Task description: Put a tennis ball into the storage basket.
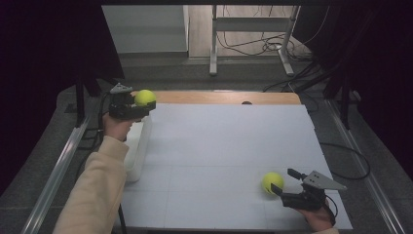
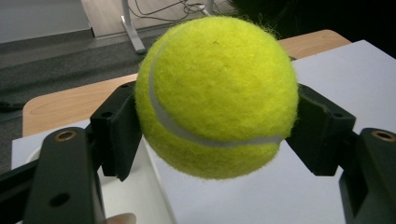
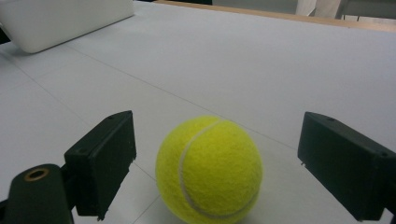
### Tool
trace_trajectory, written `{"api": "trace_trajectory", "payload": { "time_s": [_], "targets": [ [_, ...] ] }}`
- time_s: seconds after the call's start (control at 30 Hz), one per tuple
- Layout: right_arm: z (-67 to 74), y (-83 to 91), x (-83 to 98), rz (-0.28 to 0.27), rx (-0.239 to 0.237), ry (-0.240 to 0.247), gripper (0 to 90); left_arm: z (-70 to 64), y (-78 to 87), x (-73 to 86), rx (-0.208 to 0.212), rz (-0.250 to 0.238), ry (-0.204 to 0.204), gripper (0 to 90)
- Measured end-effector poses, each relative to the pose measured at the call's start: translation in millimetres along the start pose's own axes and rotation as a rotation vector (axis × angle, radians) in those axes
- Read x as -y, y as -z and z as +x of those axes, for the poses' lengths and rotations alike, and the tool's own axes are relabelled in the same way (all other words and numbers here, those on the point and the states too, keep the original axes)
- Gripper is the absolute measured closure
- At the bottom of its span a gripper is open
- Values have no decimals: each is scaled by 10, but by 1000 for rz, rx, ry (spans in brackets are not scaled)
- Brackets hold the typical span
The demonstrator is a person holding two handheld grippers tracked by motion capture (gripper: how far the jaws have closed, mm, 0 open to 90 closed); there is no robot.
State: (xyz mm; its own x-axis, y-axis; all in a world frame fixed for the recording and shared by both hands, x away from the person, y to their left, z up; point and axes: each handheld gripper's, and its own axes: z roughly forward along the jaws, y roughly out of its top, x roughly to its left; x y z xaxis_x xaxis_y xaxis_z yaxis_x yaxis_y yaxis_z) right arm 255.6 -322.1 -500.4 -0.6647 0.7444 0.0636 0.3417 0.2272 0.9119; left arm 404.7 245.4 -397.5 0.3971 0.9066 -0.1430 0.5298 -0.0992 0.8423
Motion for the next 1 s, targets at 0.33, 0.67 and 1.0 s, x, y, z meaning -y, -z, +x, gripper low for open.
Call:
{"api": "trace_trajectory", "payload": {
  "time_s": [0.33,0.67,1.0],
  "targets": [
    [0,0,0,1,0,0,118,90,0,19,-24,12,10,267],
    [1,-1,0,1,0,-1,118,173,-6,44,-47,27,24,268],
    [-2,-1,1,5,3,-3,118,265,-17,69,-62,40,40,267]
  ]
}}
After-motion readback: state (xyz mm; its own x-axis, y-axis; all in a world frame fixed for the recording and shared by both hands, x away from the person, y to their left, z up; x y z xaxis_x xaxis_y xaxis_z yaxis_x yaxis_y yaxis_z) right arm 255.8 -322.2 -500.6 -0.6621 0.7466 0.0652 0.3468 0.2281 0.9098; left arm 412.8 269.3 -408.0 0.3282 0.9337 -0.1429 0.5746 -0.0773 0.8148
